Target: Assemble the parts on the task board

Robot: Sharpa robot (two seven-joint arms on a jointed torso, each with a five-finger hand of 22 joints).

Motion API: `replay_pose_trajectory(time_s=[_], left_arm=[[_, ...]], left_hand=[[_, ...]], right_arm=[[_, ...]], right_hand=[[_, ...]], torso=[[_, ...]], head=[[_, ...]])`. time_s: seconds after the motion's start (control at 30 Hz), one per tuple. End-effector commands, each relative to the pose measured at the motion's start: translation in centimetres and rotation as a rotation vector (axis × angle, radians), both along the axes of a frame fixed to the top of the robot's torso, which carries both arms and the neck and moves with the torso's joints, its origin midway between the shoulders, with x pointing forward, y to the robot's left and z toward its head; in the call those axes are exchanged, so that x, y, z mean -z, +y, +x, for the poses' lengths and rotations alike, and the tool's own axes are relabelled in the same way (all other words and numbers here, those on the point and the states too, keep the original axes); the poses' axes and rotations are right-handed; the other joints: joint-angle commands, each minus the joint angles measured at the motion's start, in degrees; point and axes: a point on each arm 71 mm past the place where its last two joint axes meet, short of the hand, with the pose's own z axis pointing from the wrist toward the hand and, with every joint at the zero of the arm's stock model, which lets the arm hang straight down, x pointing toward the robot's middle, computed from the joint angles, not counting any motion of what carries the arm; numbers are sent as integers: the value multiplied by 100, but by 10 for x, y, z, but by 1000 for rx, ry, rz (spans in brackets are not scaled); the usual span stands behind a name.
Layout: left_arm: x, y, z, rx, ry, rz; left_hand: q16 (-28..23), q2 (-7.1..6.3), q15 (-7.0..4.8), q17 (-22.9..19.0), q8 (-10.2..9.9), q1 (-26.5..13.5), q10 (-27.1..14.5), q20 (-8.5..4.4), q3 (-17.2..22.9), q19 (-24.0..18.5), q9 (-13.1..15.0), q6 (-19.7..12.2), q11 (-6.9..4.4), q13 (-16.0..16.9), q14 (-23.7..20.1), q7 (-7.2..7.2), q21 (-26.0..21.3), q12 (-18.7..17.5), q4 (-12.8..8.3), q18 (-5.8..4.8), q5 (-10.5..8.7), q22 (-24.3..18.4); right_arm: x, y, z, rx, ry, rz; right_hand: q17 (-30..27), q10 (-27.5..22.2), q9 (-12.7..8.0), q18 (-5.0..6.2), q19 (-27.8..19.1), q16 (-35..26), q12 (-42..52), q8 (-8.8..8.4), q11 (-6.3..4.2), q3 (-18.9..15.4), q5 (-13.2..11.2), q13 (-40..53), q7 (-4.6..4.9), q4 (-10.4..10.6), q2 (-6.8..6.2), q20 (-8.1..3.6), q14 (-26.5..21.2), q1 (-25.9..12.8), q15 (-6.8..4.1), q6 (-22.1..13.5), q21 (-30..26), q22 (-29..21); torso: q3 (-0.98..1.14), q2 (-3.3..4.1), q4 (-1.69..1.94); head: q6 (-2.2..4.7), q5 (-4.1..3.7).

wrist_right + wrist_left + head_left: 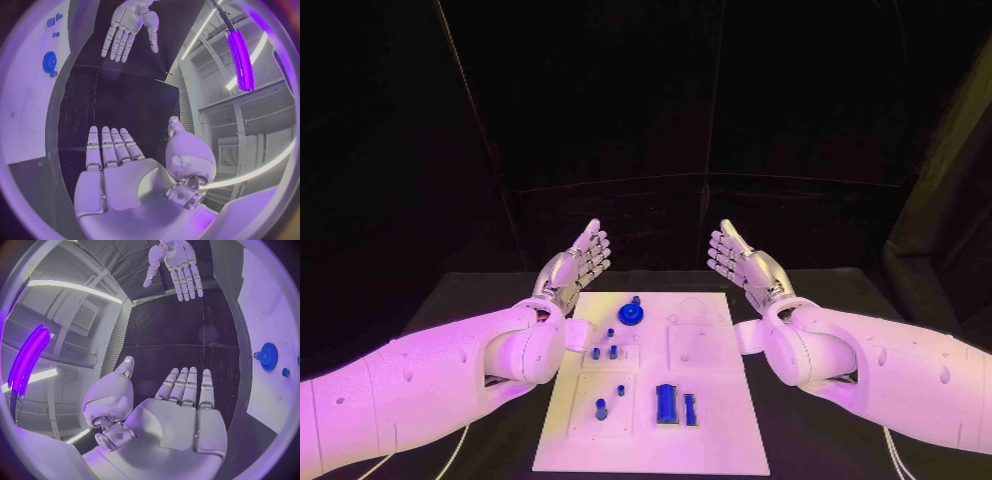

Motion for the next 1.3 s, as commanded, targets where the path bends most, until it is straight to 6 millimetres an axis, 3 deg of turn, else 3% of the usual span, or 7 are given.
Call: replay_pose_trajectory(time_s=[0.03,0.07,0.87,0.93,0.97,1.03,1.3], left_arm=[[-6,4,-5,-143,-53,85],[-7,2,-8,-155,-54,89],[-9,-2,-15,-181,-58,98],[-9,-2,-15,-181,-58,98],[-9,-2,-15,-181,-58,98],[-9,-2,-15,-181,-58,98],[-9,-2,-15,-181,-58,98]], left_hand=[[-260,7,-102,-21,-45,-833,-651,-190,-210,-488,-14,-631,-191,-13,-614,-115,-46,-66,8,-525,-44,-205],[-260,7,-102,-21,-45,-953,-747,-609,-237,-561,-14,-722,-191,-13,-702,-115,-46,-66,8,-525,-44,-234],[-260,7,-102,-21,-45,-2046,-1585,-609,-686,-1582,-14,-1534,-191,-13,-1500,-115,-46,-66,8,-525,-44,-658],[-260,7,-102,-21,-45,-2195,-2099,-609,-686,-1582,-14,-2031,-191,-13,-1979,-115,-46,-66,8,-525,-44,-658],[-260,7,-102,-21,-45,-2280,-2099,-609,-686,-1582,-14,-2031,-191,-13,-1979,-115,-46,-66,8,-525,-44,-658],[-260,7,-102,-21,-45,-2686,-2099,-609,-686,-1582,-14,-2031,-191,-13,-1979,-115,-46,-66,8,-525,-44,-658],[-260,7,-102,-21,-45,-2686,-2099,-609,-686,-1582,-14,-2031,-191,-13,-1979,-115,-46,-66,8,-525,-44,-658]], right_arm=[[-4,-7,-4,153,-12,11],[-5,-7,-5,161,-11,13],[-5,-6,-7,169,-9,15],[-5,-6,-7,169,-9,15],[-5,-6,-7,169,-9,15],[-5,-6,-7,169,-9,15],[-5,-6,-7,169,-9,15]], right_hand=[[-33,-677,-47,-389,-691,-47,-41,-44,-72,163,-103,-69,-167,9,-35,-335,-739,-849,-24,-649,-312,-15],[-33,-784,-47,-389,-796,-47,-41,-44,-72,163,-103,-69,-167,9,-35,-335,-855,-981,-24,-751,-312,-15],[-33,-1674,-47,-389,-1699,-47,-41,-44,-72,163,-103,-69,-167,9,-35,-335,-1826,-2090,-24,-1598,-312,-15],[-33,-1738,-47,-389,-1767,-47,-41,-44,-72,163,-103,-69,-167,9,-35,-335,-1904,-2167,-24,-1664,-312,-15],[-33,-2211,-47,-389,-1845,-47,-41,-44,-72,163,-103,-69,-167,9,-35,-335,-1986,-2273,-24,-2118,-312,-15],[-33,-2211,-47,-389,-2248,-47,-41,-44,-72,163,-103,-69,-167,9,-35,-335,-2411,-2767,-24,-2118,-312,-15],[-33,-2211,-47,-389,-2248,-47,-41,-44,-72,163,-103,-69,-167,9,-35,-335,-2411,-2767,-24,-2118,-312,-15]], torso=[[4,2,2],[4,2,2],[4,2,2],[4,2,2],[4,2,2],[4,2,2],[4,2,2]], head=[[0,1],[0,1],[0,1],[0,1],[0,1],[0,1],[0,1]])
